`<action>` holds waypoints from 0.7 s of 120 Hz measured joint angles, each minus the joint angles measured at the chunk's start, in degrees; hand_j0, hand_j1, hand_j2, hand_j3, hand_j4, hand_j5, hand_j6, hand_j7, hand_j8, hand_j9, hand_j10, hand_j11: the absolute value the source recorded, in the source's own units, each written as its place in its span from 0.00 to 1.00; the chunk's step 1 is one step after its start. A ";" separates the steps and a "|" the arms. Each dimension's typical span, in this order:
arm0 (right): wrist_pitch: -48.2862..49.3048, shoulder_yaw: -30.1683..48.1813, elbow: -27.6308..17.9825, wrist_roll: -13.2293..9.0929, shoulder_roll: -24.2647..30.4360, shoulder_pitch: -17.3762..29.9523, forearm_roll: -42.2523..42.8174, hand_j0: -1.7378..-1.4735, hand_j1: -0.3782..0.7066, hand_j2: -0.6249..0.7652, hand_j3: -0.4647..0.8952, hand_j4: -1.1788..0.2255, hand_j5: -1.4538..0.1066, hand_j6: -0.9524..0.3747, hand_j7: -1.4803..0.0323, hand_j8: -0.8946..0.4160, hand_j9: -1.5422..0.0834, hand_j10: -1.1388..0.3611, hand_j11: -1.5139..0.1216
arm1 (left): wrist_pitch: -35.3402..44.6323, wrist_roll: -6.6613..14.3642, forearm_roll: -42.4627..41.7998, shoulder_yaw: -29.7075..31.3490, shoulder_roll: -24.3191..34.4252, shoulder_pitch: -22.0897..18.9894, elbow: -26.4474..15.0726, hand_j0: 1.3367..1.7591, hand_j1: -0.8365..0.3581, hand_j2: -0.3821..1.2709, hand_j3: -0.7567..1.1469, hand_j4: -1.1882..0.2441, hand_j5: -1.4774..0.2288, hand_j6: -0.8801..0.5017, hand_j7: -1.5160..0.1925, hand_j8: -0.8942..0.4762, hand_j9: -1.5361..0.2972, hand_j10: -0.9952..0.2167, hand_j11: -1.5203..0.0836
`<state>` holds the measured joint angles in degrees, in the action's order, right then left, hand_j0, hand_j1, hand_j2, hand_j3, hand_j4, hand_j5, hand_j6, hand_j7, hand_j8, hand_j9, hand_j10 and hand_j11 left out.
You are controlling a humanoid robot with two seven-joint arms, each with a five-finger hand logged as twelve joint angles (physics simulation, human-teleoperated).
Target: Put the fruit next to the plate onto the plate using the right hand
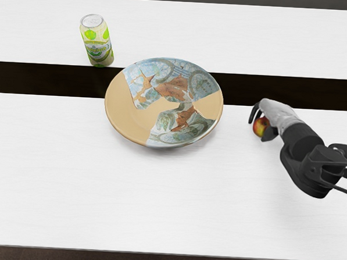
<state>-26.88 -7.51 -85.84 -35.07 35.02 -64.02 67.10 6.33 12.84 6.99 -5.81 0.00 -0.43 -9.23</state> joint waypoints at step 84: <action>4.69 -0.56 -7.36 0.06 -0.13 -17.18 -13.22 0.32 0.53 0.53 0.34 0.37 0.30 0.31 0.38 0.36 0.35 0.33 0.32 | 0.00 0.01 0.04 0.35 0.00 -0.09 0.09 0.76 0.98 0.23 0.40 0.82 0.86 0.63 0.88 0.64 0.83 0.81 0.94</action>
<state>-22.19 -8.07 -93.20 -35.01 34.89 -81.20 53.88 6.33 12.84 7.03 -5.46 0.00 -0.53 -9.14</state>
